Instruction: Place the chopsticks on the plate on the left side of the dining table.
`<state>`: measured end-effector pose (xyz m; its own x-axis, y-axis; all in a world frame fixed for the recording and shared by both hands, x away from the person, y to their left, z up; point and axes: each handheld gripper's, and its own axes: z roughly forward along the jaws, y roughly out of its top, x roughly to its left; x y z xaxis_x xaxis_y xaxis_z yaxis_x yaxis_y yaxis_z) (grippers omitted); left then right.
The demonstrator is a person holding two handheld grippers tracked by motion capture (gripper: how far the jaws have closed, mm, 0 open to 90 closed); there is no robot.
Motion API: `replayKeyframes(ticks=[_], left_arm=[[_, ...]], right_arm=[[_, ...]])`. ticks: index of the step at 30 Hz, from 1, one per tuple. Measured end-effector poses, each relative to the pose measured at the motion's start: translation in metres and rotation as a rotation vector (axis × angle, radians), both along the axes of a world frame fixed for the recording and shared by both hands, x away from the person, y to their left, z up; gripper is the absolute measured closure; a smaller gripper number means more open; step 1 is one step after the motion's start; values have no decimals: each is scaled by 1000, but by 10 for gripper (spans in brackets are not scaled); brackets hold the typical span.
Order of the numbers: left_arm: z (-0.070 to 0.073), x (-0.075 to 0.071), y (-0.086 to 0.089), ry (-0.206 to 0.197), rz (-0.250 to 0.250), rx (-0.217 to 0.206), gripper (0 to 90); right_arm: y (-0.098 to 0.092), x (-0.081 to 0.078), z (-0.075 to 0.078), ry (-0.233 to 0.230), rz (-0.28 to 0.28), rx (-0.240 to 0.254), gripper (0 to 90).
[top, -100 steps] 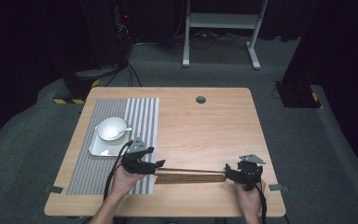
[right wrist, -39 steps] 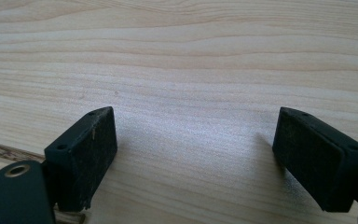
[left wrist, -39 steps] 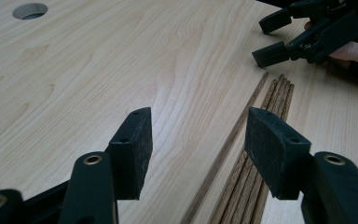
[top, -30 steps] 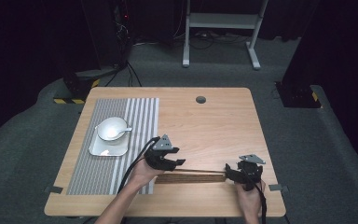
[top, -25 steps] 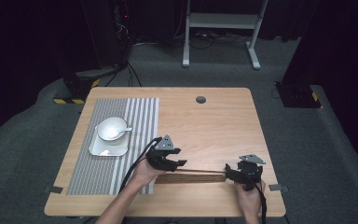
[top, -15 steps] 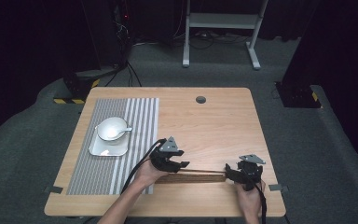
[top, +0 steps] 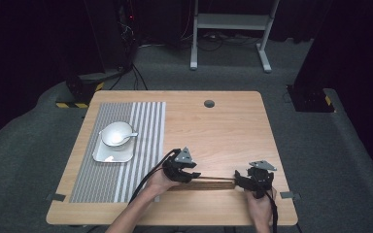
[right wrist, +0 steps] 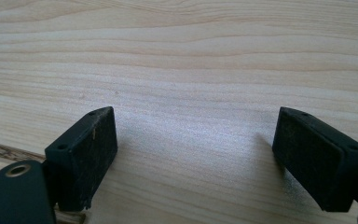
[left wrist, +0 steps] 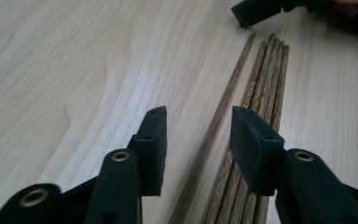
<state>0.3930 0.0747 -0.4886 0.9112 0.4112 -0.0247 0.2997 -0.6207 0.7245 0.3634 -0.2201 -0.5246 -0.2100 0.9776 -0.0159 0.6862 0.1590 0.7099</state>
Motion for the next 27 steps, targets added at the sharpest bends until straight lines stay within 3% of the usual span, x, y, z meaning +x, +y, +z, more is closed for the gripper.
replayKeyframes(ticks=[14, 27], left_arm=[[-15, -1, -9, 13, -49, 64, 719], [-21, 2, -11, 25, -51, 64, 786]], right_arm=[[0, 0, 0, -1, 1, -1, 135], [0, 0, 0, -1, 5, -2, 135]])
